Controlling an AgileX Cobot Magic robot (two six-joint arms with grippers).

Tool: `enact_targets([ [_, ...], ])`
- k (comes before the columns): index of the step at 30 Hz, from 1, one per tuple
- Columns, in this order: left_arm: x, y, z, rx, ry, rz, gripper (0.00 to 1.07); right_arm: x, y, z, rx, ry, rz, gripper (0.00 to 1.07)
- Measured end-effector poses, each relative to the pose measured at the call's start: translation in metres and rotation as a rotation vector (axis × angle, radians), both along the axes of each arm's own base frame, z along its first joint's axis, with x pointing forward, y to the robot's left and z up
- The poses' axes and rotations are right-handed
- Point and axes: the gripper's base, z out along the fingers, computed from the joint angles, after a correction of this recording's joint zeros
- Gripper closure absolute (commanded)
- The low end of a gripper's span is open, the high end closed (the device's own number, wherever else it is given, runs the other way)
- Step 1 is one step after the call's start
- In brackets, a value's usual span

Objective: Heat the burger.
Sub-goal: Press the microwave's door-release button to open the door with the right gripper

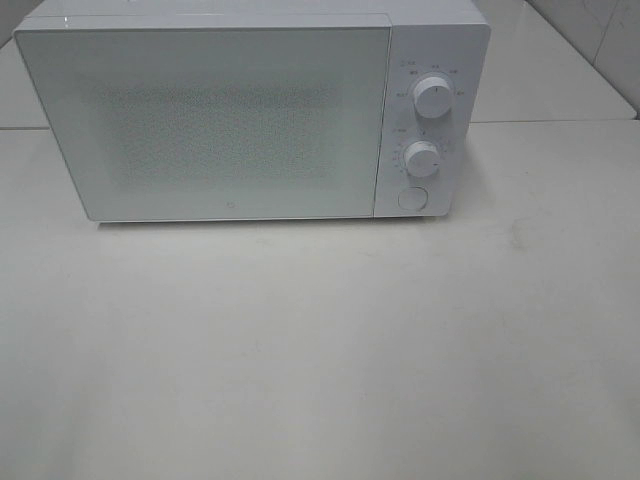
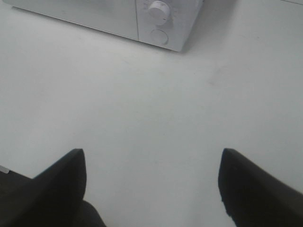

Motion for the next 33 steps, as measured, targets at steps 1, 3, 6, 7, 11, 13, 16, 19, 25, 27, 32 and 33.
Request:
enact_targets([
  [1, 0.0, 0.0, 0.0, 0.0, 0.0, 0.0, 0.07, -0.006, -0.003, -0.002, 0.0, -0.004, -0.021, 0.31],
  [3, 0.0, 0.0, 0.0, 0.0, 0.0, 0.0, 0.07, -0.015, -0.008, -0.006, 0.002, -0.02, -0.051, 0.31],
  [6, 0.0, 0.0, 0.0, 0.0, 0.0, 0.0, 0.07, -0.03, -0.013, -0.01, 0.016, -0.074, -0.082, 0.31],
  [7, 0.0, 0.0, 0.0, 0.0, 0.0, 0.0, 0.07, -0.033, -0.014, -0.012, 0.019, -0.087, -0.093, 0.31],
  [11, 0.0, 0.0, 0.0, 0.0, 0.0, 0.0, 0.07, -0.048, -0.018, -0.021, 0.031, -0.142, -0.138, 0.31],
  [13, 0.0, 0.0, 0.0, 0.0, 0.0, 0.0, 0.07, -0.051, -0.019, -0.023, 0.033, -0.152, -0.147, 0.31],
  [16, 0.0, 0.0, 0.0, 0.0, 0.0, 0.0, 0.07, -0.058, -0.02, -0.031, 0.037, -0.18, -0.165, 0.31],
  [19, 0.0, 0.0, 0.0, 0.0, 0.0, 0.0, 0.07, -0.062, -0.021, -0.04, 0.039, -0.193, -0.175, 0.31],
  [25, 0.0, 0.0, 0.0, 0.0, 0.0, 0.0, 0.07, -0.07, -0.022, -0.048, 0.046, -0.225, -0.181, 0.31],
  [27, 0.0, 0.0, 0.0, 0.0, 0.0, 0.0, 0.07, -0.07, -0.022, -0.048, 0.047, -0.229, -0.181, 0.31],
  [32, 0.0, 0.0, 0.0, 0.0, 0.0, 0.0, 0.07, -0.07, -0.022, -0.048, 0.047, -0.229, -0.181, 0.31],
  [33, 0.0, 0.0, 0.0, 0.0, 0.0, 0.0, 0.07, -0.07, -0.022, -0.048, 0.047, -0.229, -0.181, 0.31],
])
